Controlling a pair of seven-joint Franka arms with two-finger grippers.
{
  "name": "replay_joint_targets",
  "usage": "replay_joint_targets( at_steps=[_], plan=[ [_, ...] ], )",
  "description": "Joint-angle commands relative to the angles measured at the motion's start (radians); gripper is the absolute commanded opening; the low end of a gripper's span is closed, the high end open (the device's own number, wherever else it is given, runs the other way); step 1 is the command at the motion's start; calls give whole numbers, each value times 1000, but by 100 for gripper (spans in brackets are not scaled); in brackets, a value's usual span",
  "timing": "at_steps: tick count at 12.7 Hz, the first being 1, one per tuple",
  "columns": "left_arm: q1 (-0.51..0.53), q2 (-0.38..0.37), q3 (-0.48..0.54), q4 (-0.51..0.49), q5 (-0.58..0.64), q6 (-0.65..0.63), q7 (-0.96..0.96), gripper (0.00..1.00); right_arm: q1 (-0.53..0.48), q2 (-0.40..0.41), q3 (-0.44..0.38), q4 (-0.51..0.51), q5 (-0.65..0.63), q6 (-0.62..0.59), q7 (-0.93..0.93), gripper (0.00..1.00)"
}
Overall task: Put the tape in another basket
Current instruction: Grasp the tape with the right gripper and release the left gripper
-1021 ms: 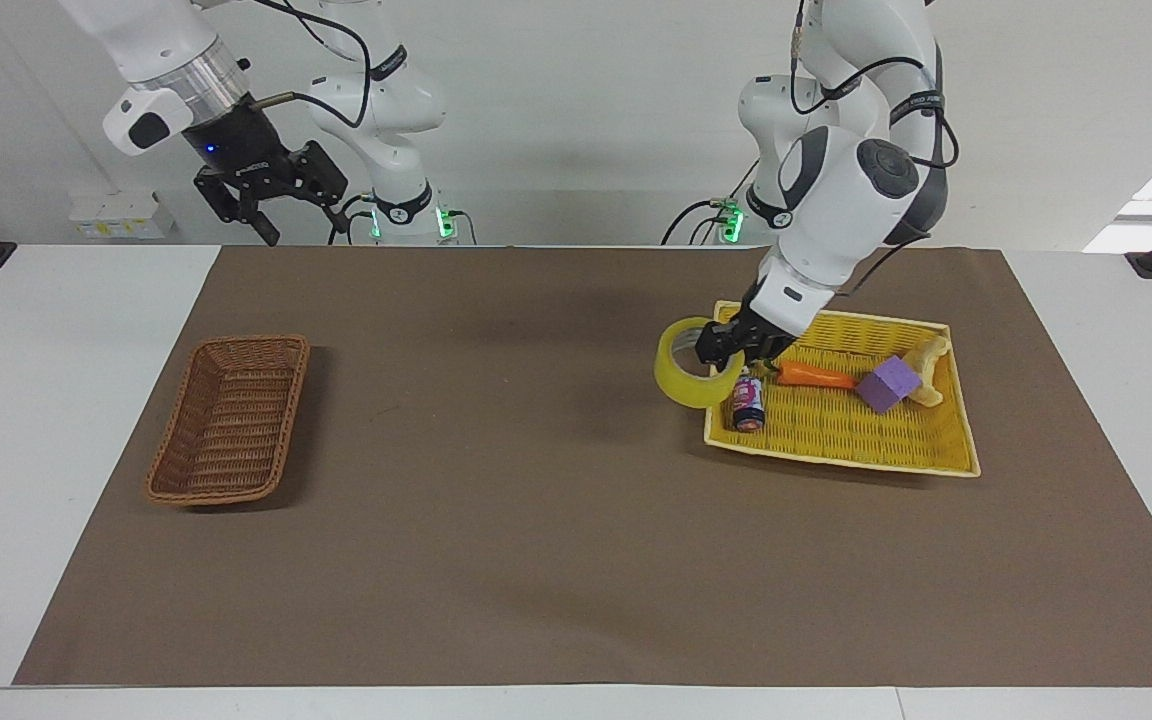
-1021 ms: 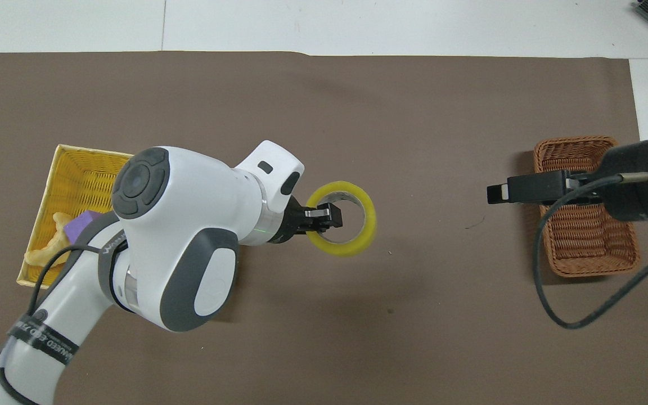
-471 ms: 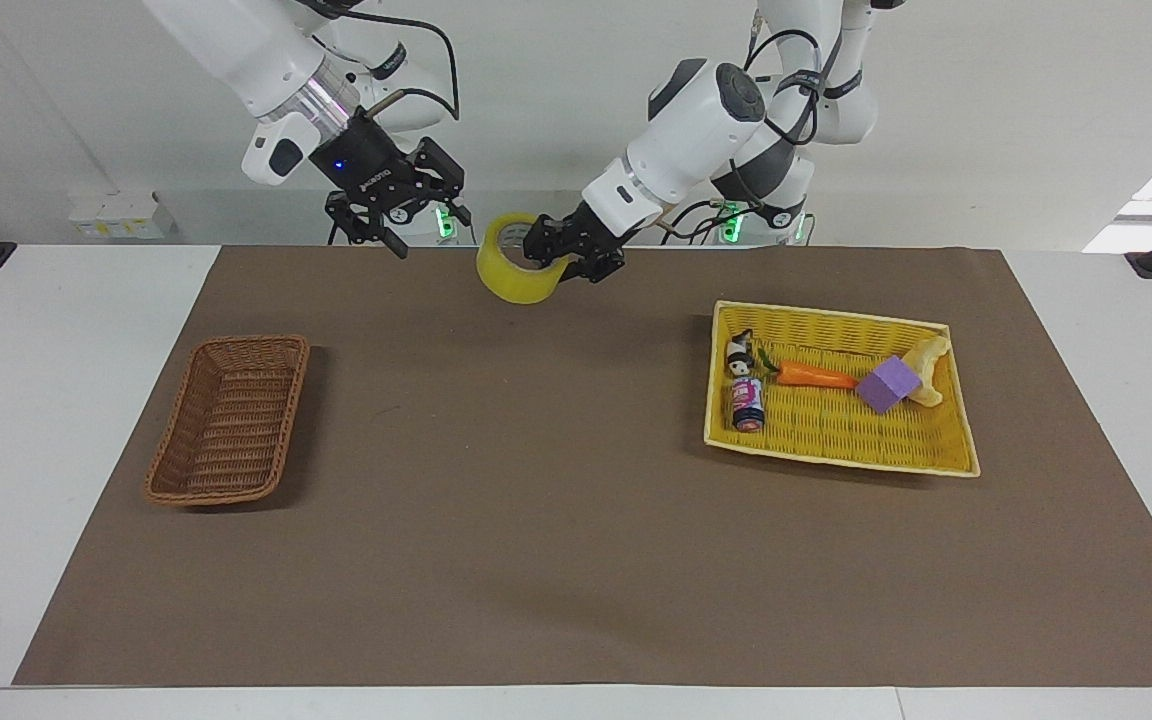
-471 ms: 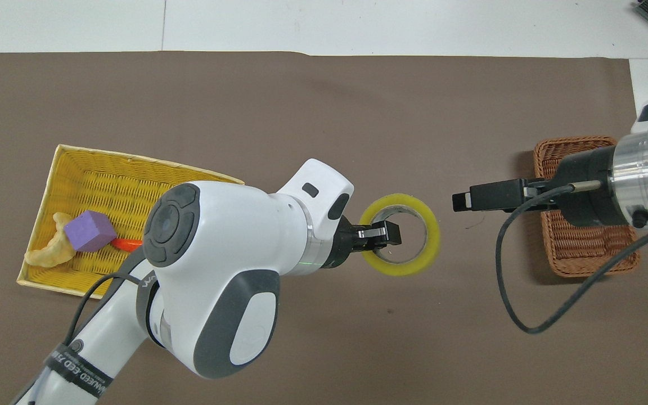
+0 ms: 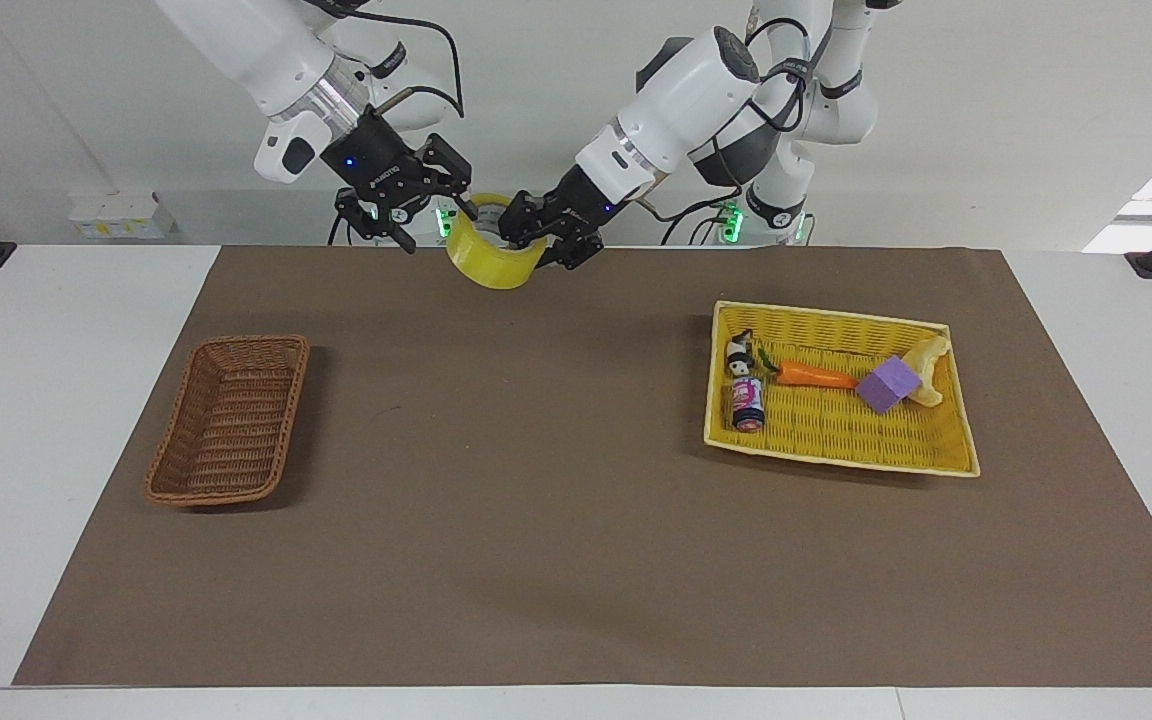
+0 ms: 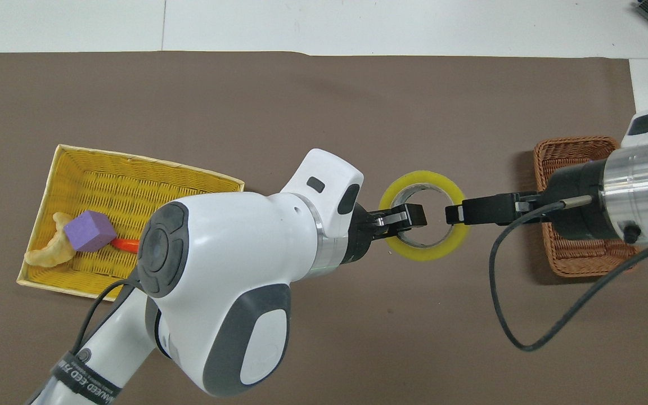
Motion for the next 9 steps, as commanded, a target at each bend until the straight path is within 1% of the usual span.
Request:
replay_joint_targets(
  at_steps=[1, 2, 3, 6, 7, 8, 9],
  plan=[
    [-37, 4, 7, 31, -25, 35, -26, 0, -12, -19, -7, -39, 21, 8, -61, 4],
    [-37, 3, 7, 31, -25, 33, -26, 0, -12, -19, -9, -40, 22, 6, -60, 3],
    [-37, 3, 7, 29, -25, 33, -26, 0, -12, -19, -9, -39, 22, 6, -59, 0],
    [-37, 4, 7, 29, -25, 33, -23, 0, -13, -19, -10, -37, 22, 4, -49, 0],
    [-36, 3, 7, 29, -23, 35, -17, 60, -13, -18, -10, -37, 22, 4, -49, 0],
    [-37, -3, 7, 29, -26, 38, -30, 100, -13, -18, -10, -34, 22, 3, -48, 0],
    [-36, -12, 7, 26, -26, 30, -65, 100, -13, -18, -12, -34, 22, -5, -48, 0]
  ],
)
